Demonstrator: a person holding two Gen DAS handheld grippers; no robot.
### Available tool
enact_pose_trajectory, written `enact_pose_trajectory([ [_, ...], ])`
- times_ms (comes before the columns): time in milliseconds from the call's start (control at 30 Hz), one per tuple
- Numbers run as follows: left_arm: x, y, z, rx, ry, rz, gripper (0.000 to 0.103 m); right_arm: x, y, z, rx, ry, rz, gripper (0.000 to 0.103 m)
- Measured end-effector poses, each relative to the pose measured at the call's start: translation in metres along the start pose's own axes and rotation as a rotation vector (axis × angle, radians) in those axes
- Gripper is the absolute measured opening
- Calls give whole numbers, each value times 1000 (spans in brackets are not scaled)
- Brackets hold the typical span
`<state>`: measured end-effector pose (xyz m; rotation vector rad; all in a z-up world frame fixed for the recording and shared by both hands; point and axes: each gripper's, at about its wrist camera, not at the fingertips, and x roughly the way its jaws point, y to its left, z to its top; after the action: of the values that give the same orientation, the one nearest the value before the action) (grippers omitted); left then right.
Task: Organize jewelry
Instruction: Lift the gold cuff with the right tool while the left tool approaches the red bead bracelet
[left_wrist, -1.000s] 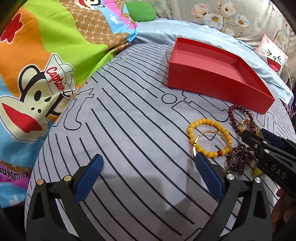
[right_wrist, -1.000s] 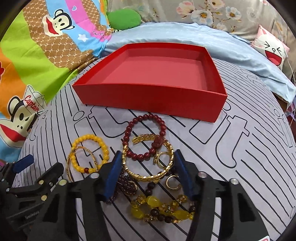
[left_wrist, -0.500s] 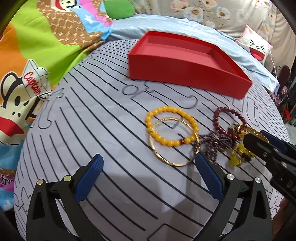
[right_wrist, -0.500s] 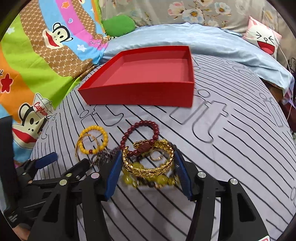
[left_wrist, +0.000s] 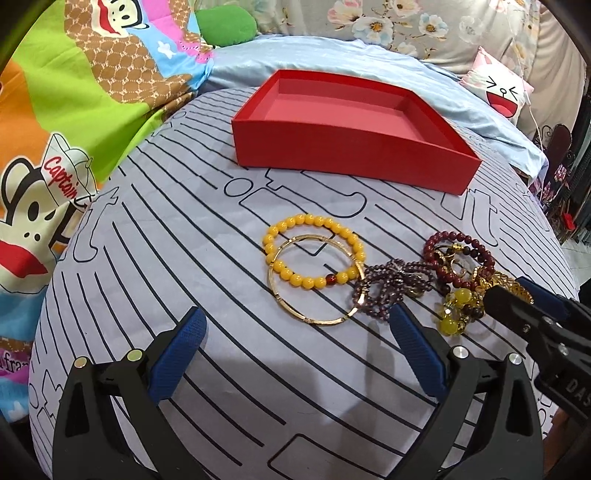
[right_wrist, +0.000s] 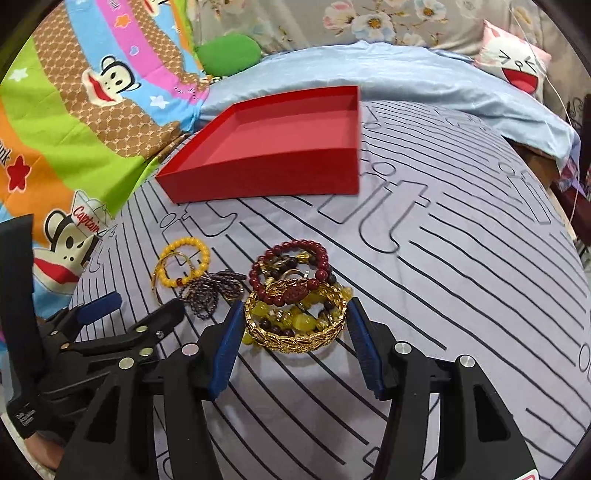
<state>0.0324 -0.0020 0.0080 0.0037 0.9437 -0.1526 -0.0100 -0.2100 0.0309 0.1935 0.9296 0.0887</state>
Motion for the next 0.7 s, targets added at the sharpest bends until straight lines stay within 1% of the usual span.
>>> enact_pose_trajectory([
  [67, -1, -2, 0, 0, -1, -2, 95, 2, -2, 2, 5, -6, -13, 54],
  [167, -1, -4, 1, 3, 1, -1, 95, 3, -2, 6, -8, -22, -56, 54],
  [300, -1, -8, 3, 8, -1, -5, 95, 3, -2, 12, -39, -61, -156, 54],
  [433, -1, -14, 11, 23, -10, -17, 95, -2, -13, 16, -15, -96, -209, 54],
  [567, 3, -20, 19, 17, -8, -46, 95, -5, -22, 18, 10, -111, -223, 54],
  [700, 10, -33, 28, 28, -2, -67, 95, -1, -28, 16, 10, -88, -250, 54],
])
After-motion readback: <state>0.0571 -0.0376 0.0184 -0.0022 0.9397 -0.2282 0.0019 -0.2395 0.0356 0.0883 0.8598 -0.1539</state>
